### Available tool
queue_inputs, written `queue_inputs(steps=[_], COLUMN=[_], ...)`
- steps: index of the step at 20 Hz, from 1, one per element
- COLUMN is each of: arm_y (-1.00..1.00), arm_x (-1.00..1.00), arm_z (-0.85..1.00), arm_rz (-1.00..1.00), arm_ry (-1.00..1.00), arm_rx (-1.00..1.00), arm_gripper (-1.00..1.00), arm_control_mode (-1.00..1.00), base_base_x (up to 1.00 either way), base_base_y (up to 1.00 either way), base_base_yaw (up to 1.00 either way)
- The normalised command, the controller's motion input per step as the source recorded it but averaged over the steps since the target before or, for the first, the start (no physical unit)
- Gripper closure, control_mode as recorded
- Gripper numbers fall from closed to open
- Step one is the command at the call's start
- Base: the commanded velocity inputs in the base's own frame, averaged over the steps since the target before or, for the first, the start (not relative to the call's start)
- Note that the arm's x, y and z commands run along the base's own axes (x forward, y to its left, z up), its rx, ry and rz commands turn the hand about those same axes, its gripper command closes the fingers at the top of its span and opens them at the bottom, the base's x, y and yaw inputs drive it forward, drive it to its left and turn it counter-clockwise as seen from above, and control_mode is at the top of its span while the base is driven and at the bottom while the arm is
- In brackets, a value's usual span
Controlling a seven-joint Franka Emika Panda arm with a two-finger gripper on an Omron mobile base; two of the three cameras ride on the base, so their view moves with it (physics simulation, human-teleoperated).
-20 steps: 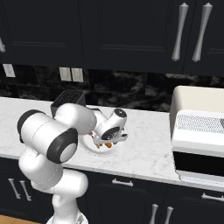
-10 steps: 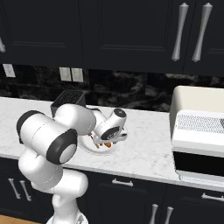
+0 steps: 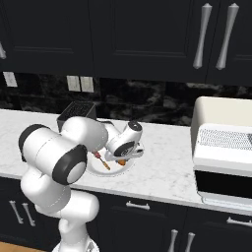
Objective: Pick up the kebab skewer and baguette bread, and place them inside the toaster oven. Close the toaster oven door and start by setting the timer.
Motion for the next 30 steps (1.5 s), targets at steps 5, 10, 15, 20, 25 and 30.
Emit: queue_inputs(steps=[5,10,15,20,25,30], arm_y=[0.0,0.04,0.41,0.09,0.02,-0.01], arm_x=[0.0,-0.01,-0.34,-0.37,-0.52,-0.56], arm_z=[-0.22,-0.76,-1.0,-0.01,0.78,0.72], arm_rz=[0.0,0.0,0.0,-0.02,-0.23,-0.2], arm_ry=[0.02,0.0,0.0,-0.04,0.0,0.02], arm_rx=[0.0,0.0,-0.04,0.0,0.0,0.0], arm_gripper=[1.0,1.0,1.0,1.0,1.0,1.0], arm_control_mode=[-1.0,-1.0,-1.0,-1.0,-1.0,-1.0], base_base_x=[0.0,0.0,0.0,0.0,0.0,0.0], base_base_y=[0.0,0.0,0.0,0.0,0.0,0.0], base_base_yaw=[0.0,0.0,0.0,0.0,0.0,0.0])
